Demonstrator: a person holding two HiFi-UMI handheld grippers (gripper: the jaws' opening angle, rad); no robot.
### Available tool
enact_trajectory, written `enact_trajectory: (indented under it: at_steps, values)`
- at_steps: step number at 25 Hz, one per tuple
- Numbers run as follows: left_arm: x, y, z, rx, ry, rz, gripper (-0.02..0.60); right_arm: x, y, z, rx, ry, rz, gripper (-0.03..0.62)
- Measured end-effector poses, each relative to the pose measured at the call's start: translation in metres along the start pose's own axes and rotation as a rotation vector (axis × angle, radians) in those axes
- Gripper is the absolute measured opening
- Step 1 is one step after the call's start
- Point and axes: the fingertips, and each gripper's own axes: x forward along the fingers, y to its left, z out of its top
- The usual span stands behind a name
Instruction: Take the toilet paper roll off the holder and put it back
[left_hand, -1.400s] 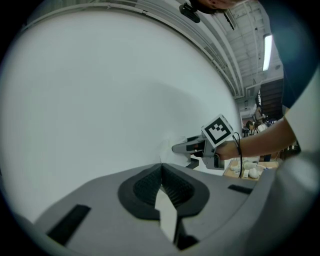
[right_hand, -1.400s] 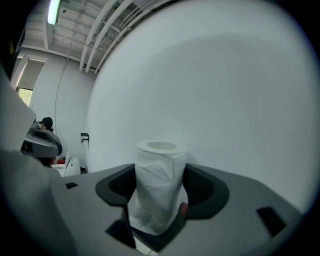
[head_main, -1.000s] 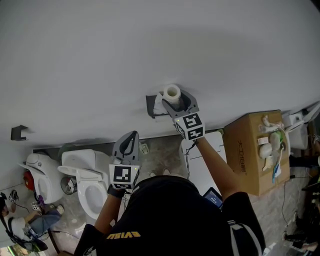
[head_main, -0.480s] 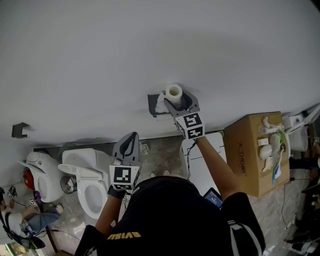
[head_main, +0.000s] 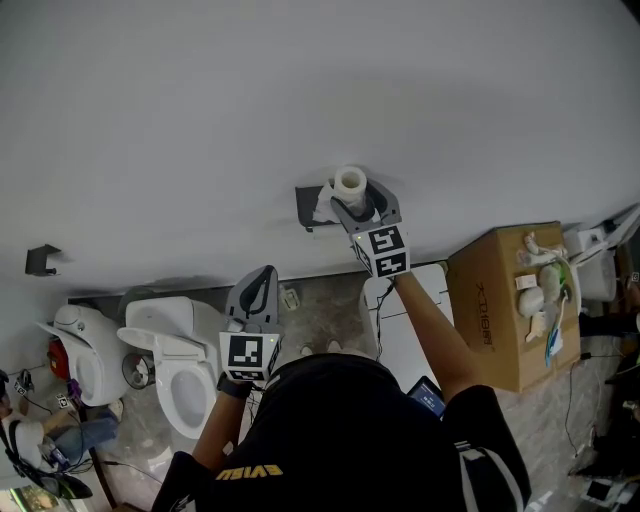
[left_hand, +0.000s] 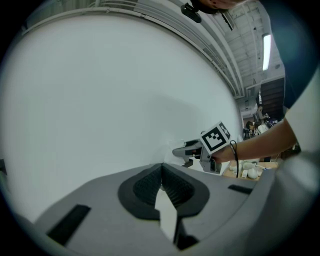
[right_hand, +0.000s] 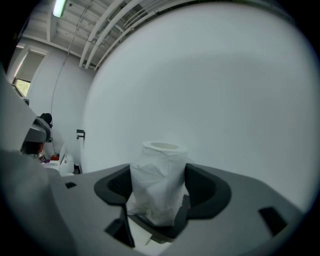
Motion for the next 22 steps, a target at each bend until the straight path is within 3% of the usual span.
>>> enact_trajectory:
  at_steps: [13, 22]
  values:
    - [-0.031, 0.002, -0.006, -0.014, -0.002, 0.001, 0.011, -0.026, 0.005, 0.001, 0.003, 0.008, -0.056, 0.313]
    - [-0.039, -0.007, -0.012, -0.012, -0.020, -0.102, 0.011, -0.067, 0.020, 0.001, 0.009, 0.018, -0.120, 0.311]
